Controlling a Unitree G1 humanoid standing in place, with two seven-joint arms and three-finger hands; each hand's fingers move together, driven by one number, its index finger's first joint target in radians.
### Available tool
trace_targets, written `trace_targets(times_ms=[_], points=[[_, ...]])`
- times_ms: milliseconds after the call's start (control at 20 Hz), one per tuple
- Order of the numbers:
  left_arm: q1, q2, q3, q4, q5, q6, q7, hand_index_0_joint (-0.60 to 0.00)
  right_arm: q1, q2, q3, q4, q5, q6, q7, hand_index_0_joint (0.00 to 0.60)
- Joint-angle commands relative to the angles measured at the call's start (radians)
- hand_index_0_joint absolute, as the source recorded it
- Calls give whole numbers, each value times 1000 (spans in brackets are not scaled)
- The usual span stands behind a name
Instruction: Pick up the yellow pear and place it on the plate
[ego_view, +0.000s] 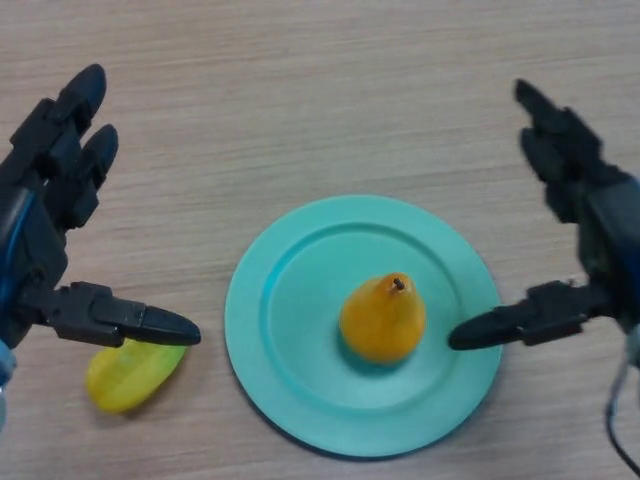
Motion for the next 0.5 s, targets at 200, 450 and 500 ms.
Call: trace_targets(times_ms=[200,450,500], points=[[-59,61,45,-21,-15,-136,36,0,-14,-49,-152,-108,112,-93,-34,0],[-67,69,53,-6,36,-174,58,0,10,-52,-167,-166,201,-6,-11,0],[-67,70,49,-9,53,-181,57,0,12,-49,-163,-168,208,-2,-18,0]])
